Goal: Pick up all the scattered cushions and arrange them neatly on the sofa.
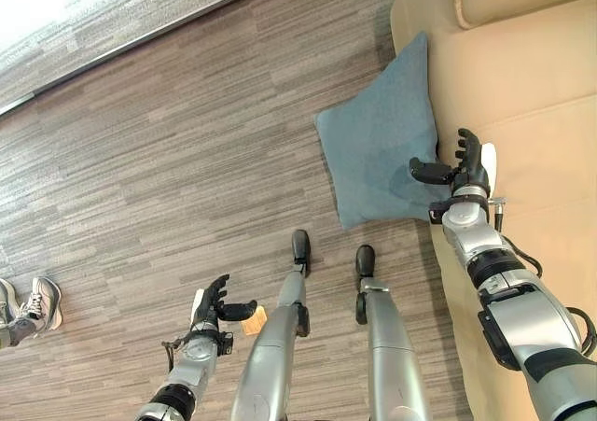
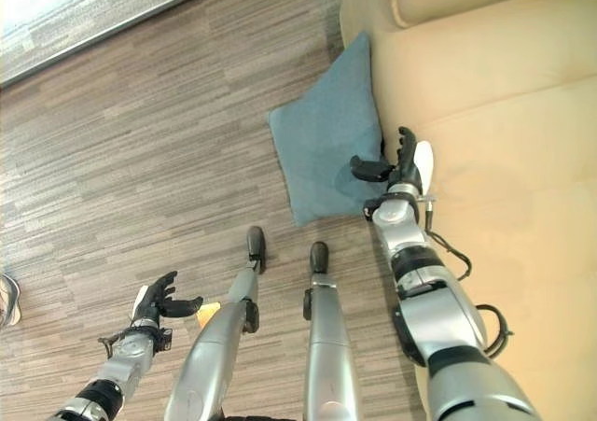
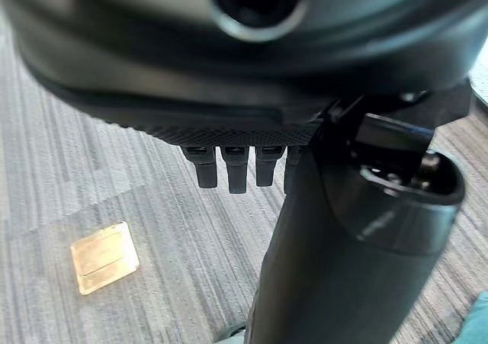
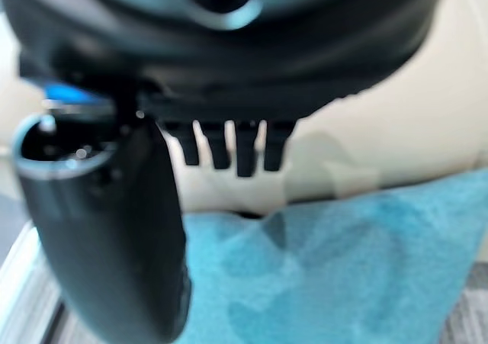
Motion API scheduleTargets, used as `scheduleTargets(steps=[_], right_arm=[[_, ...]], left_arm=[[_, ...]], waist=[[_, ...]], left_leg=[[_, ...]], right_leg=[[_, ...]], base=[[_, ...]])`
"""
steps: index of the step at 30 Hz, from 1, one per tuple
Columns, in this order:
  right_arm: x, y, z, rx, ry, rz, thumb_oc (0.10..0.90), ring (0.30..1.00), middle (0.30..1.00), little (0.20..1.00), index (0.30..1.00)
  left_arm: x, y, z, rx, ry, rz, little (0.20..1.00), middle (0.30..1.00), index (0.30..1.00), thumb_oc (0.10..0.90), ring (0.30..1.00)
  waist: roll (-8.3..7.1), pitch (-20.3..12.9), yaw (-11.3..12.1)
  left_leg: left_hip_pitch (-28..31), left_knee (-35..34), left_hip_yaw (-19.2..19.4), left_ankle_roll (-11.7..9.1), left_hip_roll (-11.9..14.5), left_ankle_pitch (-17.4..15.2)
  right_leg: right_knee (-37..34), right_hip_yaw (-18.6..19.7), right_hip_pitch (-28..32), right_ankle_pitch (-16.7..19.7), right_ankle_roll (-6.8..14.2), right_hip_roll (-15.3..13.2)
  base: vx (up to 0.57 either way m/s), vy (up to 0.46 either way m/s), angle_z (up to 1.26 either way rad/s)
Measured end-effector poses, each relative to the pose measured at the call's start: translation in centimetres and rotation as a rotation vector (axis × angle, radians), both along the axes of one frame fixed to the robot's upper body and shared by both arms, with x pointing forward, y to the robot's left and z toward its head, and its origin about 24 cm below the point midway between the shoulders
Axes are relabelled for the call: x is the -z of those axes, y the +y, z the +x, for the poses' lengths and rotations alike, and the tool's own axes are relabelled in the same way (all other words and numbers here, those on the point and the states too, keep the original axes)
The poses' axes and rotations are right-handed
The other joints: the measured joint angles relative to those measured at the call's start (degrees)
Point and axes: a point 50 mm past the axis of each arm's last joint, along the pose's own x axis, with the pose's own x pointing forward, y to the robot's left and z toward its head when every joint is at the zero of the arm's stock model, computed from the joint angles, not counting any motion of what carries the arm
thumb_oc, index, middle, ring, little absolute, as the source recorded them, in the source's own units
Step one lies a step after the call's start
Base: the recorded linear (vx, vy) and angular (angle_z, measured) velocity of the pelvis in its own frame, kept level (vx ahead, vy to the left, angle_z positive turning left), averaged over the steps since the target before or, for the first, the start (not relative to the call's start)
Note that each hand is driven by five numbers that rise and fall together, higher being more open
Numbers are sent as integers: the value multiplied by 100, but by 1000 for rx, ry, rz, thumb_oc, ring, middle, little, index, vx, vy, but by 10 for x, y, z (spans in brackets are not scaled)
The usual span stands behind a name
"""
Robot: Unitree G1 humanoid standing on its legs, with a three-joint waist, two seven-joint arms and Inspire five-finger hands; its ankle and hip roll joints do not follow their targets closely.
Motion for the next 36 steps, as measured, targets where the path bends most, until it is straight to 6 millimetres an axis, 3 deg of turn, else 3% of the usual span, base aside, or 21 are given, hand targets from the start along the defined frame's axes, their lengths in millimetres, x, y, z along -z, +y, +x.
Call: scheduleTargets(steps=[4,11,22,23,24,25,32,36], right_arm=[[-19,6,6,-8,-61,-14,800,900,900,900,900],[-28,8,10,-10,-51,-13,800,900,900,900,900],[-42,12,13,0,-94,-41,800,900,900,900,900],[-41,15,13,-9,-93,-42,584,575,575,575,575],[-42,16,14,-12,-95,-42,529,493,493,493,493],[-42,17,14,-14,-95,-41,400,300,300,300,300],[-33,16,11,-19,-79,-45,400,300,300,300,300],[-1,27,5,-65,-21,-21,400,300,300,300,300]], left_arm=[[-9,-3,7,18,-46,-3,900,900,900,800,900],[-23,-11,22,15,-120,-24,900,900,900,800,900],[-29,-14,26,35,-148,-16,900,900,900,800,900],[-29,-15,26,36,-149,-16,900,900,900,800,900],[-29,-15,26,37,-149,-16,900,900,900,800,900],[-29,-15,26,38,-149,-16,900,900,900,800,900],[-31,-16,28,30,-162,-26,900,900,900,800,900],[-36,-18,31,24,-190,-46,900,900,900,800,900]], waist=[[15,-4,31],[280,51,217],[288,45,203],[289,44,204],[289,44,203],[290,44,204],[291,42,185],[289,41,166]], left_leg=[[-397,-21,3,-131,-1,87],[-873,-52,10,-113,32,199],[-1203,-64,-1,-53,15,279],[-1228,-63,4,-58,16,284],[-1239,-63,4,-69,23,294],[-1239,-58,6,-72,32,294],[-1212,-32,-11,-67,65,304],[-1002,-27,-127,-45,107,323]], right_leg=[[197,12,-518,32,-55,-3],[338,-11,-1066,75,-142,24],[602,-4,-1519,-51,-150,11],[626,-2,-1558,-51,-150,12],[633,-2,-1576,-49,-153,18],[636,-3,-1579,-46,-159,26],[622,-31,-1511,-21,-196,59],[551,-177,-1220,-23,-205,74]], base=[[0,0,0],[-1,-15,1],[1,-8,2],[0,0,0],[0,0,0],[0,0,0],[-11,-35,1],[-29,-61,8]])
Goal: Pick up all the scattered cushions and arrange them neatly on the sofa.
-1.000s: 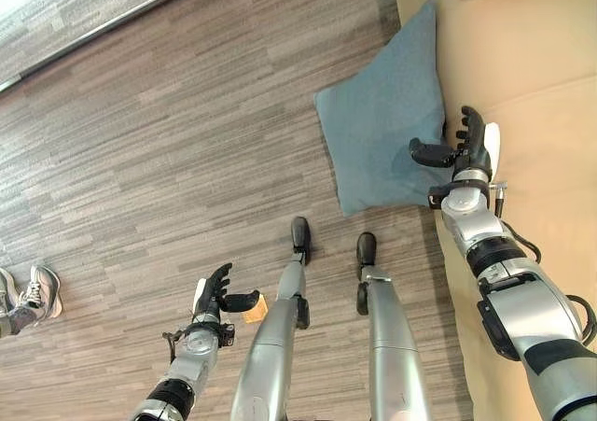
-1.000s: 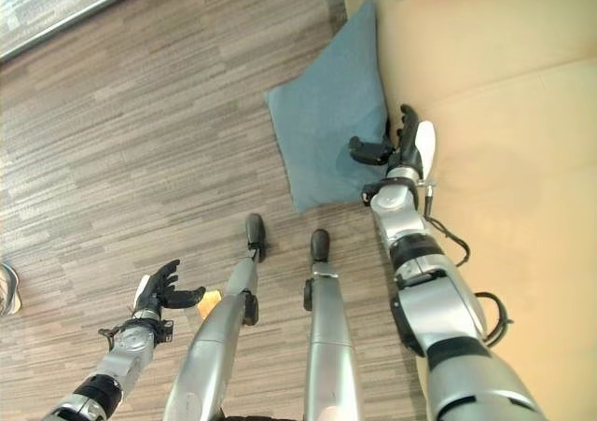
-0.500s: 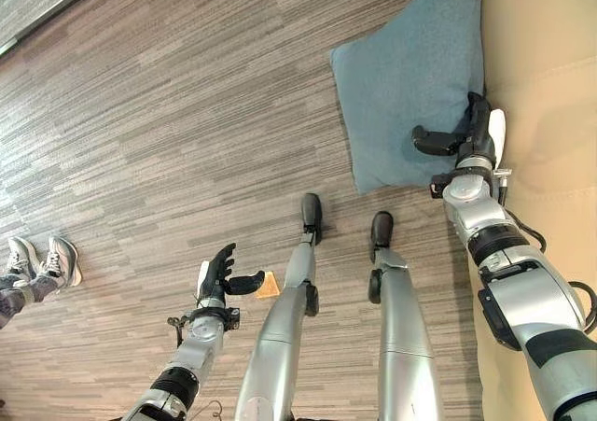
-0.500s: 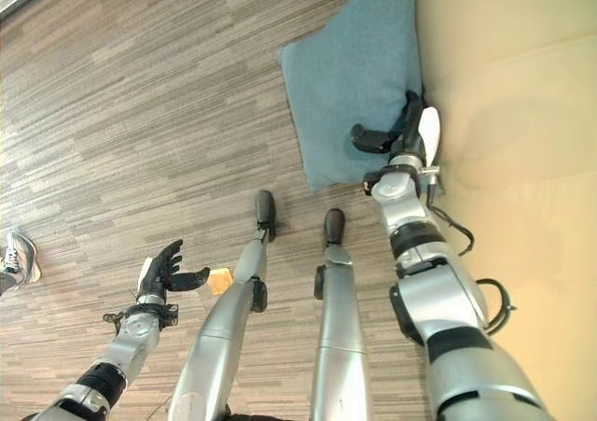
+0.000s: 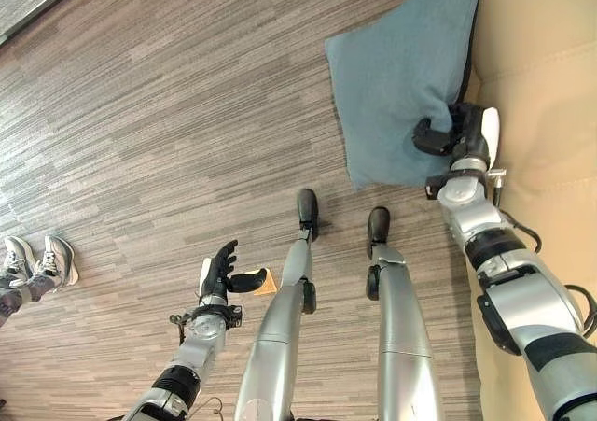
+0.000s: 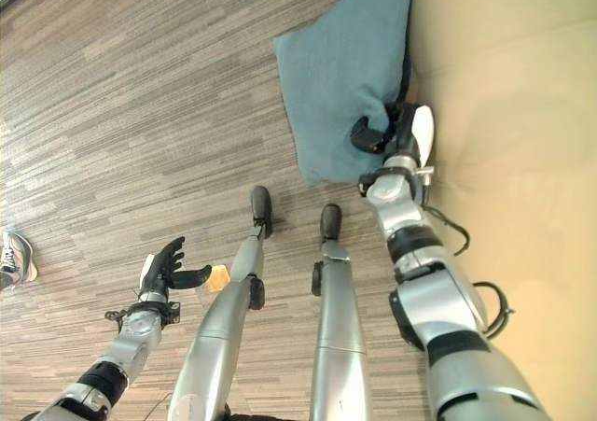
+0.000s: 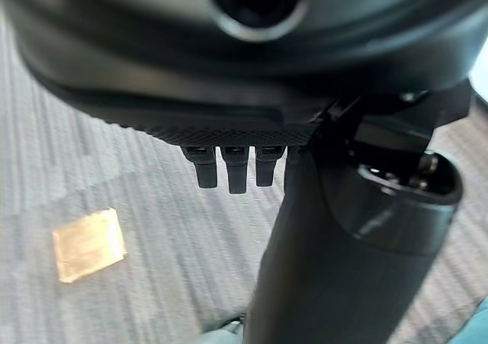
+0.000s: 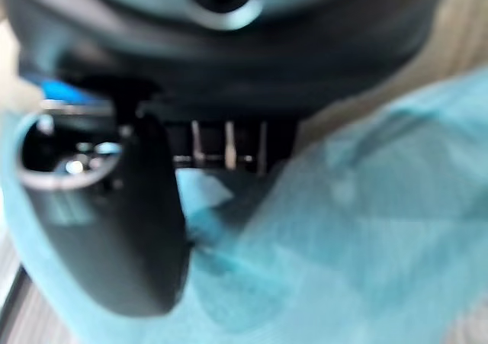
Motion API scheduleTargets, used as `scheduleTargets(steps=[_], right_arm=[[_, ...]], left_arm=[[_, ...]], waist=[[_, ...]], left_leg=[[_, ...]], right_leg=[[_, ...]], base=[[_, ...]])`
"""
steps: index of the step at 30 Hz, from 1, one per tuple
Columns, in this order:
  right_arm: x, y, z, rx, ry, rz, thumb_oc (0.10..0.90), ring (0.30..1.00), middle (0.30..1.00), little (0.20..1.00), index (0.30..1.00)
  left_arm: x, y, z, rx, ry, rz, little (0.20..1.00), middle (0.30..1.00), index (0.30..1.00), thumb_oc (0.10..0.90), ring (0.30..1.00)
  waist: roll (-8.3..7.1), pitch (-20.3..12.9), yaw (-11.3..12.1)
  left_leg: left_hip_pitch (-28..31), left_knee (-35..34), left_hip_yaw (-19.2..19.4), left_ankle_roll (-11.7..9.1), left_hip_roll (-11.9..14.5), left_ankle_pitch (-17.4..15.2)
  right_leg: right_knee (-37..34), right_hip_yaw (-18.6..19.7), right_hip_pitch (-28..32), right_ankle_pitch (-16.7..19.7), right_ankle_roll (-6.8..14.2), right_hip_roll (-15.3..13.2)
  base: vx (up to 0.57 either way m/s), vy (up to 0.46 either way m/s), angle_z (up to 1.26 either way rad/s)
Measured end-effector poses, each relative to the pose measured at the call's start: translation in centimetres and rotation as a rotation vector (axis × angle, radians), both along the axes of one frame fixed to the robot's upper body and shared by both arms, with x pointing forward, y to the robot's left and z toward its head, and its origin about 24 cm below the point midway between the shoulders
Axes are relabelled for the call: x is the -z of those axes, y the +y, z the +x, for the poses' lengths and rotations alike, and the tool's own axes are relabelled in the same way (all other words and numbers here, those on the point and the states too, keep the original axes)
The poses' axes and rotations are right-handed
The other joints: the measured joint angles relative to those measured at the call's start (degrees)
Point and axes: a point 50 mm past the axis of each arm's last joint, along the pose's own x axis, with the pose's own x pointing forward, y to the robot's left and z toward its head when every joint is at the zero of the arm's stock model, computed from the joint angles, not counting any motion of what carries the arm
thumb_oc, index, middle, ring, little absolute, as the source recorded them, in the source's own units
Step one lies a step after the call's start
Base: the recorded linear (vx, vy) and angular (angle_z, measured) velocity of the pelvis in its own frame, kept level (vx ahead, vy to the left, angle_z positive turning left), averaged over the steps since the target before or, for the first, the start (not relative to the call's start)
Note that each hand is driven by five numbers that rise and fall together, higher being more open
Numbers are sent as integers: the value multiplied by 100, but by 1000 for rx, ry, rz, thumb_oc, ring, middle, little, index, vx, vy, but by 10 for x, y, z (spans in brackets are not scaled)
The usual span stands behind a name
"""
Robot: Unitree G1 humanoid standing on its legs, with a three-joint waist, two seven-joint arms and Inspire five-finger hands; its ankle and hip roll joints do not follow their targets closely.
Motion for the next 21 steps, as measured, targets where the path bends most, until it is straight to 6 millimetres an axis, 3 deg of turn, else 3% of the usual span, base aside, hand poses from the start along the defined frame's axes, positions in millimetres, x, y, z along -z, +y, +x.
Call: scheduleTargets(steps=[6,11,13,14,16,19,21], right_arm=[[75,12,-28,-95,188,39,400,300,300,300,300],[115,27,-61,-170,254,88,400,300,300,300,300],[124,31,-72,-199,266,77,400,300,300,300,300],[126,32,-76,-207,264,73,400,300,300,300,300],[125,29,-81,-216,256,43,400,300,300,300,300],[127,25,-90,-244,259,6,400,300,300,300,300],[119,18,-96,-267,239,-22,400,300,300,300,300]], left_arm=[[-5,-1,2,-24,-25,-25,900,900,900,800,900],[4,13,-9,-89,21,-25,900,900,900,800,900],[8,19,-16,-93,42,1,900,900,900,800,900],[10,23,-20,-89,52,23,900,900,900,800,900],[10,27,-20,-86,61,30,900,900,900,800,900],[13,29,-26,-93,78,28,900,900,900,800,900],[11,31,-26,-85,78,43,900,900,900,800,900]], waist=[[-66,-29,-83],[-612,-42,-189],[-837,-118,-251],[-1044,-210,-317],[-1220,-148,-305],[-1359,-151,-241],[-1432,-145,-307]], left_leg=[[389,-6,-172,44,78,-86],[1092,-5,-208,79,109,-108],[1345,-3,-199,54,106,-202],[1441,2,-174,81,94,-260],[1715,-3,-142,84,94,-268],[2041,22,-49,78,121,-356],[2161,116,53,-76,181,-531]], right_leg=[[-269,-260,623,58,-85,36],[-493,-310,1437,61,-96,64],[-551,-295,1719,27,-55,63],[-543,-250,1786,1,-21,57],[-563,-211,2067,5,-25,69],[-686,-155,2421,-2,-28,91],[-888,-124,2645,41,-63,115]], base=[[-46,-63,9],[-27,-36,2],[0,-14,-2],[3,-33,-8],[48,-13,-6],[45,-4,-13],[132,6,-12]])
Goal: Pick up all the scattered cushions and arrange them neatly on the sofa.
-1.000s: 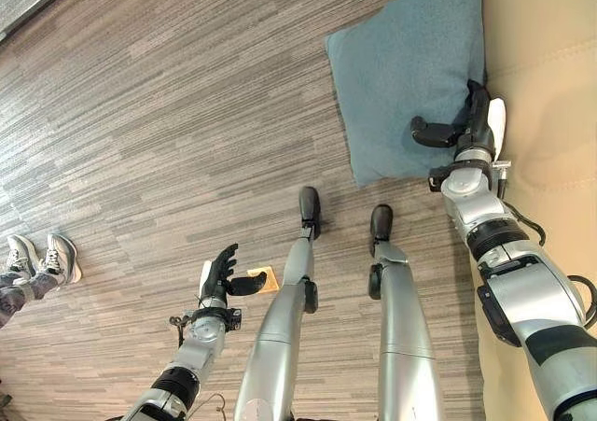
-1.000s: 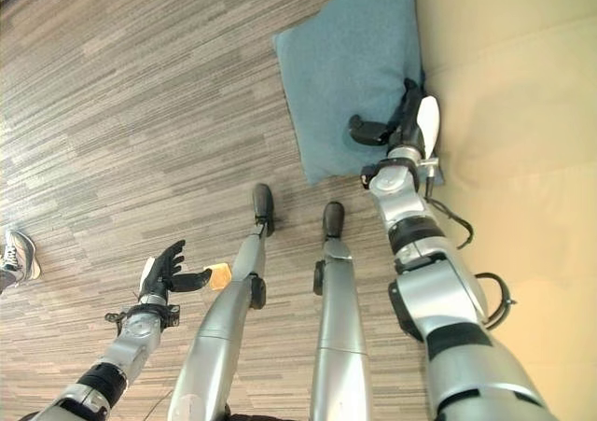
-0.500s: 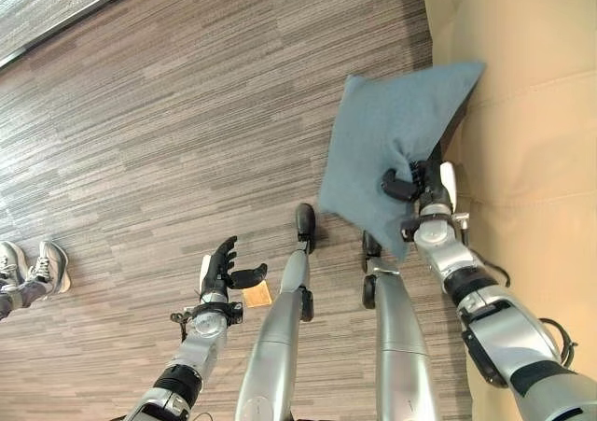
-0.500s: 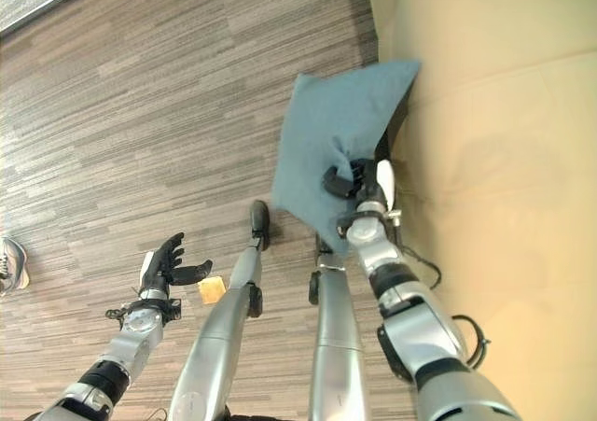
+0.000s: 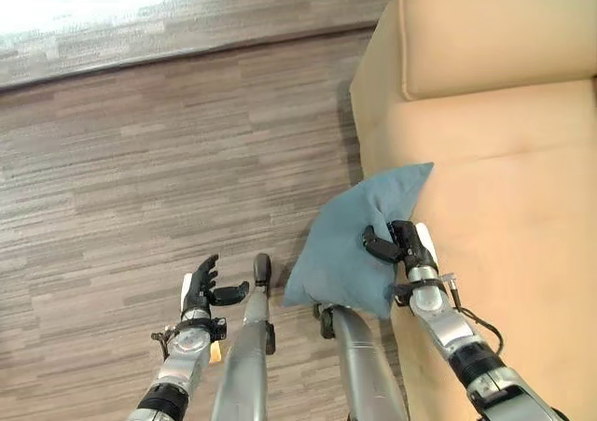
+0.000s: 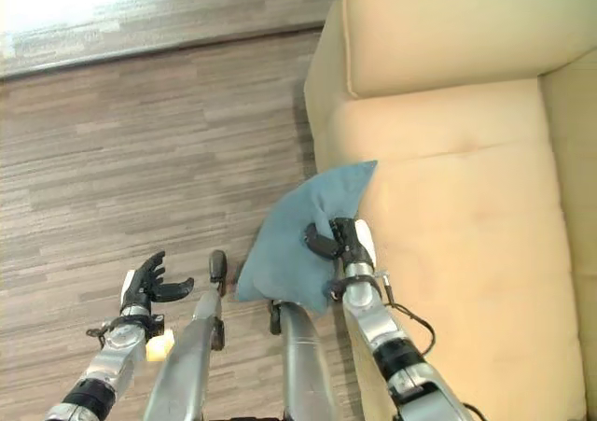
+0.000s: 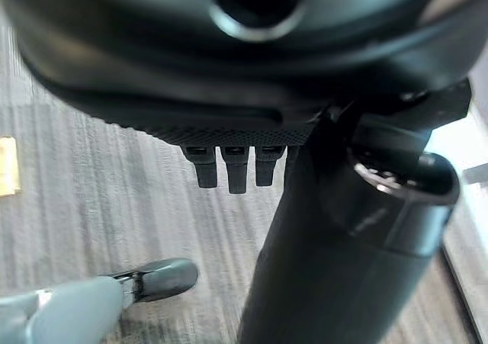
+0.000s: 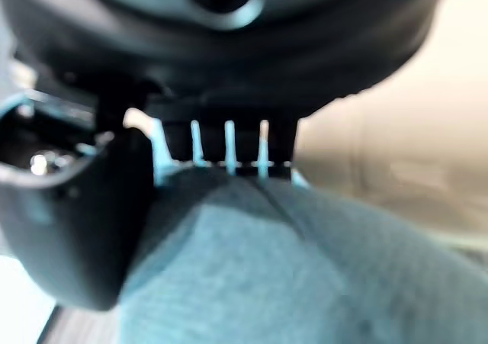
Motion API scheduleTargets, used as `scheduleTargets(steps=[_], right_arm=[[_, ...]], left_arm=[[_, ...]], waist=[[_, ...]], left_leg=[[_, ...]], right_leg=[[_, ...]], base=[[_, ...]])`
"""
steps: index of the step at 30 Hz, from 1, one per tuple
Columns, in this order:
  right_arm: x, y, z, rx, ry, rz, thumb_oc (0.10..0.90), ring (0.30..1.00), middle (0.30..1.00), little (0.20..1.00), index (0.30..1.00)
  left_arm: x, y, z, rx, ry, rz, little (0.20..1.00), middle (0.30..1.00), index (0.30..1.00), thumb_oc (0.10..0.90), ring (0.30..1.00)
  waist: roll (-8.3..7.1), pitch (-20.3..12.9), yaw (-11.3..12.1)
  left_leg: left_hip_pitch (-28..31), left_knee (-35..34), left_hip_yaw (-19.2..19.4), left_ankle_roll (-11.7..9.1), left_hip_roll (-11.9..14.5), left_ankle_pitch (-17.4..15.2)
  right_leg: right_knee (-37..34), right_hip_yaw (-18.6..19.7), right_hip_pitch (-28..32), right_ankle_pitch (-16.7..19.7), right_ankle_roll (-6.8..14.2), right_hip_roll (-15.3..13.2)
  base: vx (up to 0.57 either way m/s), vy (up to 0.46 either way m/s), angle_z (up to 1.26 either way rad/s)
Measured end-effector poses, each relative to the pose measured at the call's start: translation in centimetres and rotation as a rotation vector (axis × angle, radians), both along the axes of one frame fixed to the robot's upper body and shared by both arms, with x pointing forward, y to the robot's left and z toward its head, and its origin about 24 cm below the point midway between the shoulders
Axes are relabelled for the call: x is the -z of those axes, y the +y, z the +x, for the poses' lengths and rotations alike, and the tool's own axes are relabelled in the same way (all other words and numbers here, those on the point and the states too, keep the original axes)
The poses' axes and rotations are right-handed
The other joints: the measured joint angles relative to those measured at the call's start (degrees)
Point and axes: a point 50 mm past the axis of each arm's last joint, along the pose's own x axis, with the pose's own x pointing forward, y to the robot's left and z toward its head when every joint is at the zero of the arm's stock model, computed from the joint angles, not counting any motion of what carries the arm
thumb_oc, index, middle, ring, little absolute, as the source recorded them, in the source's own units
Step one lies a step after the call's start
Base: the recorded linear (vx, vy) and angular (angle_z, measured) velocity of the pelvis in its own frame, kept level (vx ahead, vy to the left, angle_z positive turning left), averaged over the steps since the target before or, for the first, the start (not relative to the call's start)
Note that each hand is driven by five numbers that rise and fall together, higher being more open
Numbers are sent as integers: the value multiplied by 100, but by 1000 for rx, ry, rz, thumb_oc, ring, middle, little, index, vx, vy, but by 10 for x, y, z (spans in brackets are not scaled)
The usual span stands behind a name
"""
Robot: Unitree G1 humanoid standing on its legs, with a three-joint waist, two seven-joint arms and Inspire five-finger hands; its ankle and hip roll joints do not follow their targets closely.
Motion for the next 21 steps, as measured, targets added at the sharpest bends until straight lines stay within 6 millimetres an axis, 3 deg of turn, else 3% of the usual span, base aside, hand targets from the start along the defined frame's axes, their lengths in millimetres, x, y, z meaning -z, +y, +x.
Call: scheduleTargets(steps=[2,3,6,8,11,13,15,21], right_arm=[[1,-9,-24,-59,12,-48,400,300,300,300,300],[-3,-13,-40,-91,4,-52,400,300,300,300,300],[-40,-23,-45,-117,-125,-67,400,300,300,300,300],[-63,-27,-40,-148,-195,-82,400,300,300,300,300],[-82,-19,-36,-228,-258,-98,400,300,300,300,300],[-89,-16,-35,-250,-295,-87,400,300,300,300,300],[-93,-14,-33,-268,-306,-84,400,300,300,300,300],[-112,1,-25,-374,-345,-104,400,300,300,300,300]], left_arm=[[10,8,-15,-46,46,-26,900,900,900,800,900],[19,18,-33,-78,86,-30,900,900,900,800,900],[27,32,-53,-163,116,-107,900,900,900,800,900],[31,29,-56,-203,110,-219,900,900,900,800,900],[28,21,-53,-205,66,-318,900,900,900,800,900],[22,15,-43,-178,27,-360,900,900,900,800,900],[14,12,-36,-168,-15,-380,900,900,900,800,900],[9,0,-33,-175,-66,-489,900,900,900,800,900]], waist=[[-128,-33,22],[-347,-482,-96],[-681,-956,-357],[-859,-1340,-536],[-827,-1652,-578],[-717,-1796,-673],[-681,-1814,-692],[-244,-2020,-875]], left_leg=[[485,355,284,101,137,-299],[668,382,378,9,140,-460],[1102,266,604,118,161,-529],[1527,62,750,120,198,-556],[1940,-200,1012,118,226,-564],[1993,-248,1041,120,235,-565],[2026,-253,1074,121,247,-566],[2326,-312,1269,176,325,-639]], right_leg=[[-309,52,760,20,34,69],[-488,159,985,-29,2,72],[-713,332,1361,-14,76,115],[-1072,451,1781,55,143,173],[-1345,628,2101,111,216,229],[-1468,647,2183,172,249,241],[-1532,711,2200,197,239,259],[-1885,934,2521,360,290,343]], base=[[178,33,-28],[200,42,-44],[149,24,-35],[179,33,-36],[116,25,-44],[108,29,-21],[78,33,-18],[67,34,-22]])
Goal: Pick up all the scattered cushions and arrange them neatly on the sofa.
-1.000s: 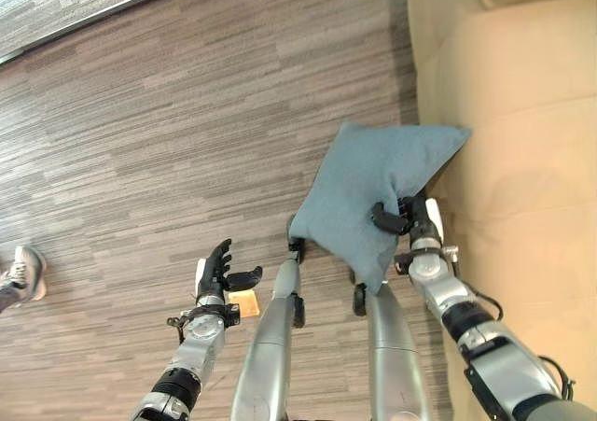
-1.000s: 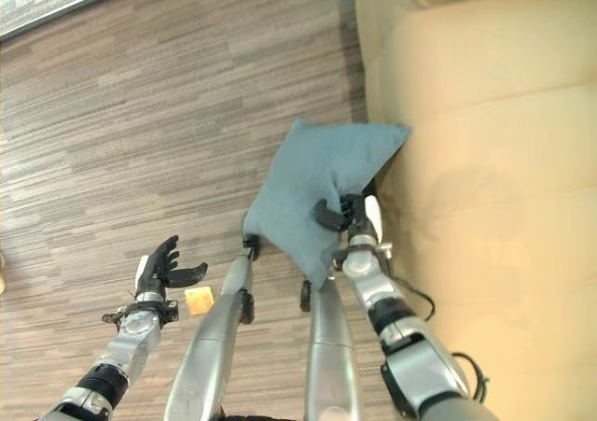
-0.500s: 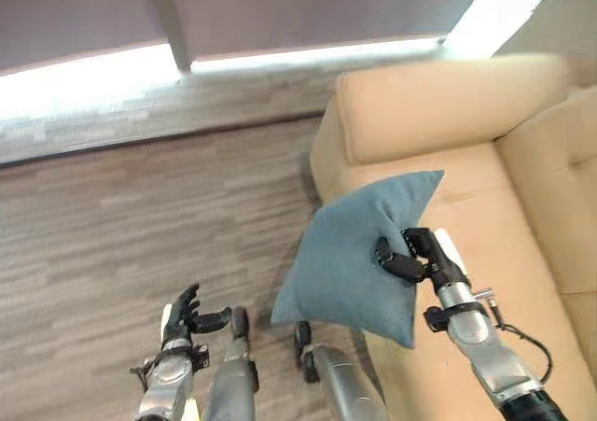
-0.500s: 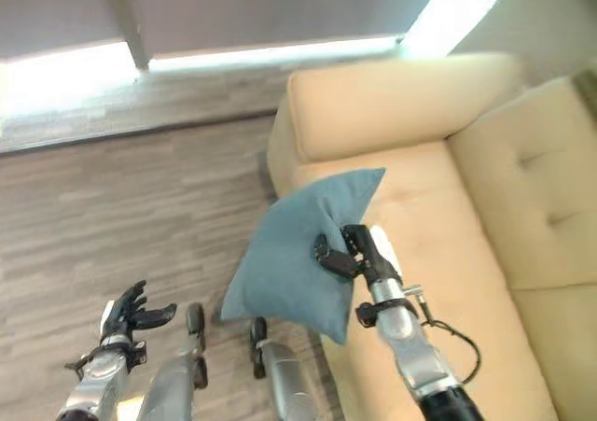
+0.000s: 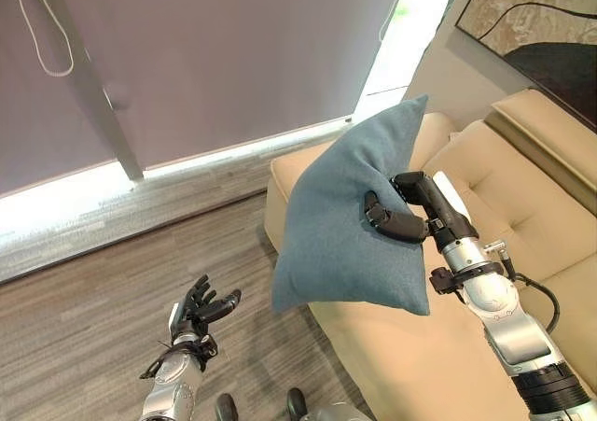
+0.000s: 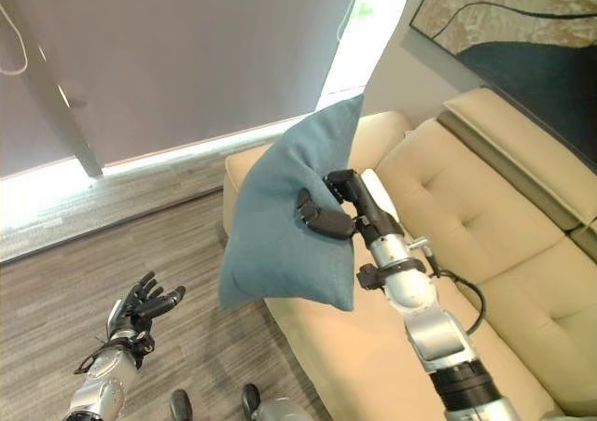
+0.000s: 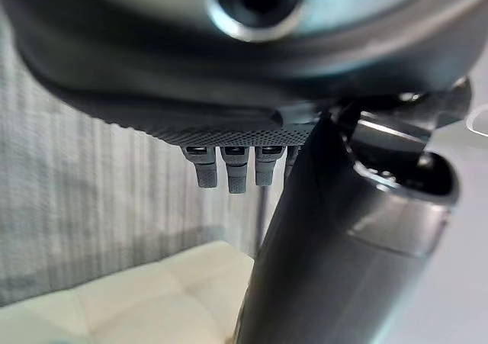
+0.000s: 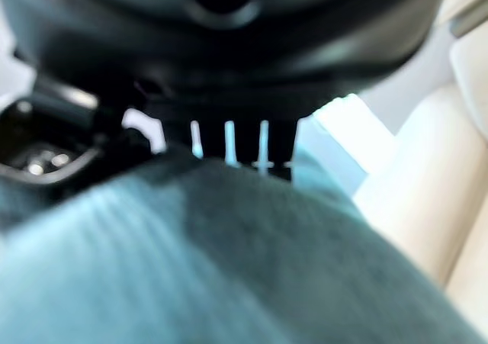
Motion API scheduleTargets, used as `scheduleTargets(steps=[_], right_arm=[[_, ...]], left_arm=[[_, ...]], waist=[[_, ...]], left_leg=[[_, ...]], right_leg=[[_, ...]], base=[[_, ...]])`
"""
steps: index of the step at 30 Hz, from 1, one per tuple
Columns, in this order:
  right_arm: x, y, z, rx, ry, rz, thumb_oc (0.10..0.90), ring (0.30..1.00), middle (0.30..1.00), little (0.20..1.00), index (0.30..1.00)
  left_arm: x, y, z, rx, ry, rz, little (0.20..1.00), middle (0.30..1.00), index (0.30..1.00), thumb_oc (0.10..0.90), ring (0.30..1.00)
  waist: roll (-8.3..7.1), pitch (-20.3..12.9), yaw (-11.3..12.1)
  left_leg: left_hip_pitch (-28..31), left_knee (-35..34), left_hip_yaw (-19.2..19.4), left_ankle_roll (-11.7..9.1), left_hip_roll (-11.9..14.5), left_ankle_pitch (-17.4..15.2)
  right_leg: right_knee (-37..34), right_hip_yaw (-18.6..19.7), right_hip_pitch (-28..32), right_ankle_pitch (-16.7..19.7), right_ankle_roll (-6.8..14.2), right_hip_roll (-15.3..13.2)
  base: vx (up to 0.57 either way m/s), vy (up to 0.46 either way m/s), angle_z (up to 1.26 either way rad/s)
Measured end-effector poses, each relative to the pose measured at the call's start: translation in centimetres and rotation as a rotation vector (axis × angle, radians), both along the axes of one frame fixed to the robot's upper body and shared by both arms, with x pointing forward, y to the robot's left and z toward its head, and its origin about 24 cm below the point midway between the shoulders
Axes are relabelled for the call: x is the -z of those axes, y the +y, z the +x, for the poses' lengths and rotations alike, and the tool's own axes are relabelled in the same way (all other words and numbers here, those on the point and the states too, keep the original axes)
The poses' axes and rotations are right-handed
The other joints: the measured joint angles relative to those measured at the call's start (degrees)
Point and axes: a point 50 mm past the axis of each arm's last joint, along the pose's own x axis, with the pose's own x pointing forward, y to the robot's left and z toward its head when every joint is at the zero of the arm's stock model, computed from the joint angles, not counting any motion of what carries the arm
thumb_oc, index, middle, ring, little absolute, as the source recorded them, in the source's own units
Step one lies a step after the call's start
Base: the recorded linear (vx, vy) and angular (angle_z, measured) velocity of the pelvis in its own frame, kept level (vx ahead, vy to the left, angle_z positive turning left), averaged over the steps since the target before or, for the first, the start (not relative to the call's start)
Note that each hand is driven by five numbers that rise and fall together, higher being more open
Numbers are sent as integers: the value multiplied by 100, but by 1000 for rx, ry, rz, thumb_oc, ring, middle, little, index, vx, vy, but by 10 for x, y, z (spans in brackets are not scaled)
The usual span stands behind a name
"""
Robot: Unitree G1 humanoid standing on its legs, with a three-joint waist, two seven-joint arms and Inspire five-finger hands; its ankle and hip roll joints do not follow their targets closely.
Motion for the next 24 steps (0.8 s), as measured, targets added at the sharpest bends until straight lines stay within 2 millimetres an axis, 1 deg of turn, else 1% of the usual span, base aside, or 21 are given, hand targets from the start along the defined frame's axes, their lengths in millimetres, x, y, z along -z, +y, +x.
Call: scheduleTargets(steps=[5,6,8,10,14,16,17,18,19,22,24], right_arm=[[1,5,0,-34,17,-6,400,300,300,300,300],[2,9,-1,-62,22,-20,400,300,300,300,300],[1,18,-4,-108,20,-25,400,300,300,300,300],[-3,24,-7,-142,9,-27,400,300,300,300,300],[-7,26,-7,-153,-8,-27,400,300,300,300,300],[-8,29,-6,-159,-14,-16,400,300,300,300,300],[-8,30,-6,-162,-15,-13,400,300,300,300,300],[-9,31,-6,-165,-18,-10,400,300,300,300,300],[-9,33,-5,-170,-22,-5,400,300,300,300,300],[-18,44,-2,-216,-51,-14,400,300,300,300,300],[-19,49,-1,-233,-57,-18,400,300,300,300,300]], left_arm=[[-6,-15,5,5,-61,-96,900,900,900,800,900],[-5,-21,5,8,-61,-126,900,900,900,800,900],[-2,-29,5,-2,-62,-186,900,900,900,800,900],[-2,-36,5,8,-70,-229,900,900,900,800,900],[1,-54,5,53,-64,-289,900,900,900,800,900],[1,-66,4,67,-63,-342,900,900,900,800,900],[1,-66,4,73,-61,-341,900,900,900,800,900],[1,-72,4,82,-61,-361,900,900,900,800,900],[2,-74,4,87,-60,-366,900,900,900,800,900],[7,-79,0,100,-31,-376,900,900,900,800,900],[9,-83,-2,92,-23,-399,900,900,900,800,900]], waist=[[200,-115,-171],[265,-152,-221],[327,-185,-340],[332,-189,-373],[333,-189,-467],[336,-190,-497],[337,-191,-497],[339,-192,-504],[339,-192,-506],[344,-195,-520],[345,-196,-522]], left_leg=[[41,-2,100,-16,18,-18],[47,-3,135,-17,18,-30],[49,-3,163,-19,18,-35],[53,-3,218,-18,28,-36],[51,-3,264,-18,35,-36],[53,-3,281,-18,37,-36],[52,-3,286,-18,38,-36],[53,-3,296,-18,40,-36],[53,-3,303,-18,42,-36],[62,-3,413,-18,60,-36],[68,-3,435,-18,69,-36]], right_leg=[[-59,78,19,31,-46,18],[-59,117,7,37,-46,20],[-62,136,-2,46,-50,21],[-61,152,-24,55,-44,25],[-70,165,-41,70,-26,28],[-74,182,-49,75,-21,29],[-74,185,-50,76,-19,30],[-76,197,-53,81,-15,34],[-76,207,-58,85,-9,37],[-96,298,-84,125,8,62],[-112,308,-84,135,7,67]], base=[[35,25,-11],[26,18,-13],[12,17,-10],[6,14,-12],[-1,6,-5],[-8,5,-4],[-7,4,-6],[-4,3,-5],[-6,-2,-9],[-2,-6,-15],[1,-7,-10]])
